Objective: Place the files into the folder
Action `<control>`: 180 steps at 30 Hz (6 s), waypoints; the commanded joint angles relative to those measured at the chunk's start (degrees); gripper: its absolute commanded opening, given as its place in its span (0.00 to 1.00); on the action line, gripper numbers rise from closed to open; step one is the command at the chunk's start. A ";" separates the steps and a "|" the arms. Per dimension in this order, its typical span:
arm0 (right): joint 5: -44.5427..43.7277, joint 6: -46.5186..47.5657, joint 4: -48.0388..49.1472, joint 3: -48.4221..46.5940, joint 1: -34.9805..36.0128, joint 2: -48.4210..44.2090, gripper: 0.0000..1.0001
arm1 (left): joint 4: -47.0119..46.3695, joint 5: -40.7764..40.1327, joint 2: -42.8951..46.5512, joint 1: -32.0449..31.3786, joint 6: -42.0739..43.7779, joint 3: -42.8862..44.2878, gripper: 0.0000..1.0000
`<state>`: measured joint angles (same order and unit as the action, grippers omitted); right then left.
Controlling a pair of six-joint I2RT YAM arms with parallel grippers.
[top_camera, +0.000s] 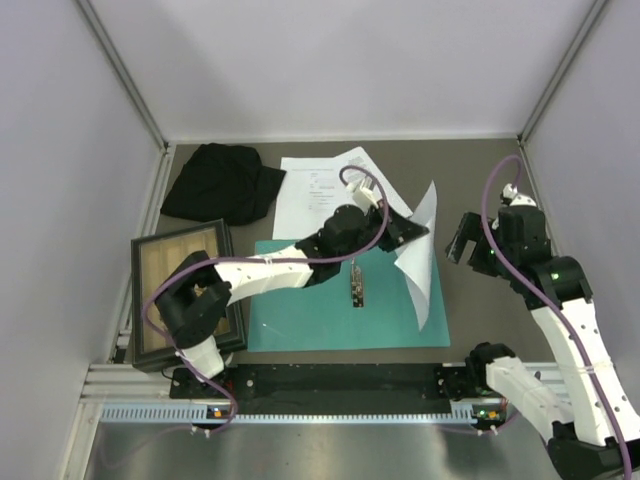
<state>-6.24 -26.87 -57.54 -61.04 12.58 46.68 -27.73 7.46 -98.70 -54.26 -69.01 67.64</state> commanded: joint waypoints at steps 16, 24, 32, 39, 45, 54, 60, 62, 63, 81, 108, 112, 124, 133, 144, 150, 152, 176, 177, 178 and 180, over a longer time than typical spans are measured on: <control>12.47 -3.88 10.95 13.74 -0.27 2.19 0.99 | -12.45 -23.54 16.08 1.96 1.52 -37.49 0.00; 16.70 -8.10 20.17 22.09 -0.27 5.53 0.99 | -15.95 -21.79 7.56 1.88 -4.46 -35.56 0.00; 6.69 -7.23 19.22 21.75 -0.27 10.88 0.96 | -10.95 -25.65 0.79 -2.95 -4.63 -28.44 0.00; 2.46 -8.19 21.41 18.94 -2.73 20.90 0.99 | -13.14 -29.52 -0.36 -4.45 -6.66 -30.28 0.00; 1.41 -8.63 26.15 17.88 -5.46 27.06 0.99 | -12.88 -32.42 0.26 -4.98 -7.89 -31.86 0.00; 5.09 -4.16 33.19 12.79 -5.55 37.69 0.98 | -12.89 -34.53 -2.12 -7.17 -12.90 -32.22 0.00; 9.31 -1.61 36.70 10.77 -5.55 41.99 0.96 | -7.17 -37.53 -0.36 -9.28 -13.25 -31.51 0.00; 9.40 -0.90 36.62 10.06 -5.55 43.06 0.96 | -4.90 -36.65 -0.79 -9.37 -15.09 -30.99 0.03; 9.93 -0.38 36.97 9.62 -5.55 43.58 0.96 | -3.75 -36.12 -0.97 -9.63 -15.10 -30.81 0.05; 16.34 3.05 39.87 7.77 -5.55 48.07 0.94 | 7.06 -31.82 5.52 -10.51 -5.01 -29.58 0.56; 18.28 2.00 37.68 8.83 -5.02 43.85 0.93 | 20.97 -15.41 21.18 1.61 22.76 -26.77 0.72; 17.76 2.44 37.41 8.65 -5.02 44.38 0.93 | 17.97 -9.14 16.61 2.14 24.45 -24.22 0.52; 17.66 2.97 37.06 8.65 -5.02 43.85 0.93 | 15.78 -3.16 8.78 2.23 22.26 -22.63 0.29; 17.58 3.23 37.41 9.00 -5.02 44.55 0.93 | 19.63 -6.93 15.19 2.14 25.77 -23.60 0.54; 17.75 3.14 37.59 8.56 -5.02 45.08 0.93 | 21.75 -3.96 23.46 2.23 16.82 -30.19 0.81; 18.02 3.05 37.76 8.65 -5.02 45.17 0.93 | 10.96 2.47 20.74 2.23 8.55 -34.58 0.96; 18.11 3.05 37.68 8.74 -5.02 45.08 0.93 | 7.88 2.64 19.34 2.23 6.88 -35.20 0.97; 12.92 2.27 35.39 10.32 -5.02 41.48 0.93 | -4.79 10.64 7.38 10.58 3.71 -28.35 0.91; 12.48 2.26 34.87 10.32 -5.11 41.22 0.93 | -4.79 10.64 7.03 10.75 3.80 -28.26 0.91; 12.48 2.18 34.69 10.32 -5.02 40.95 0.93 | -4.88 10.64 6.85 11.02 3.80 -28.00 0.91; 12.13 2.00 33.73 10.24 -5.11 40.16 0.93 | -4.97 10.99 6.41 11.81 3.89 -27.74 0.91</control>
<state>7.55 -24.23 -21.98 -51.03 7.46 90.17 -29.65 17.21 -90.89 -43.70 -66.06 37.76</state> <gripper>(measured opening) 0.932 0.907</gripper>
